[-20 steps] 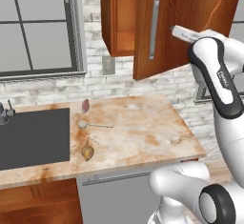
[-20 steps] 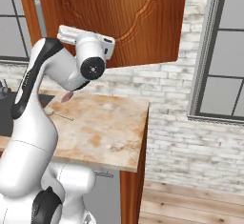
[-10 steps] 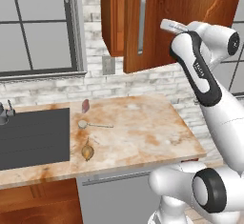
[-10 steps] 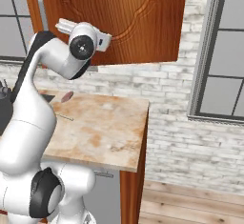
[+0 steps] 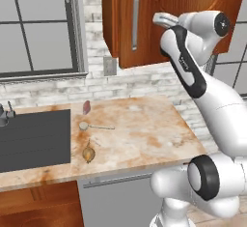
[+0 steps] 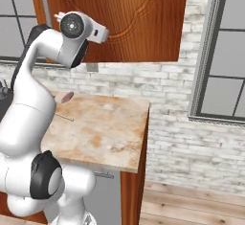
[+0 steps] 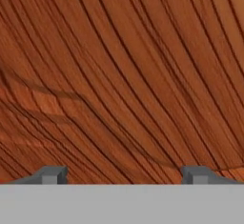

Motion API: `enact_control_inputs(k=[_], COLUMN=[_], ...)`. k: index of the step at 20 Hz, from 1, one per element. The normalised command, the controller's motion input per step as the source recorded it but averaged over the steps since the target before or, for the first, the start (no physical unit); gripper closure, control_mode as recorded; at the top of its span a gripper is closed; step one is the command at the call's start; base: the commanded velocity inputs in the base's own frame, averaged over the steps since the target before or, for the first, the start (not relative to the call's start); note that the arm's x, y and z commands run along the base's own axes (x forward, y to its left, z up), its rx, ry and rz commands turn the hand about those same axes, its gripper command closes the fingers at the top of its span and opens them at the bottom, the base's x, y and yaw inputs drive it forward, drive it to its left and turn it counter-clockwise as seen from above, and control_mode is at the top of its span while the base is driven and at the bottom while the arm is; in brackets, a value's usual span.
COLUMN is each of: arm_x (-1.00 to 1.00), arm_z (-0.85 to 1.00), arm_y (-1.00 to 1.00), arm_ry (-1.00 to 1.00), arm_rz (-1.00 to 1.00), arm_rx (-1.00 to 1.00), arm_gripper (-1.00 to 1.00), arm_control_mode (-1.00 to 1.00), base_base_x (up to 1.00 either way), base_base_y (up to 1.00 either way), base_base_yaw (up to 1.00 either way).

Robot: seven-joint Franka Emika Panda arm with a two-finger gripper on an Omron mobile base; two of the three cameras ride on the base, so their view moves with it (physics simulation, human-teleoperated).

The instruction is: Open the cabinet. Pick the dish brush and place it next to the sink. Then close the cabinet.

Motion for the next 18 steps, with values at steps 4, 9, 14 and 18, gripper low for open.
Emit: enact_control_inputs(k=[4, 9, 14, 18], arm_x=[0.44, 0.33, 0.31, 0.24], arm_z=[0.0, 0.0, 0.0, -0.02], arm_y=[0.06, 0.05, 0.12, 0.19], arm_ry=[0.03, 0.0, 0.01, 0.0], arm_rz=[-0.05, -0.04, -0.04, -0.05], arm_rx=[0.0, -0.01, -0.02, -0.01], arm_gripper=[-1.0, -1.0, -1.0, -1.0], arm_control_mode=[-1.0, -1.0, -1.0, -1.0], base_base_x=[0.0, 0.0, 0.0, 0.0], base_base_y=[0.0, 0.0, 0.0, 0.0], base_base_yaw=[0.0, 0.0, 0.0, 0.0])
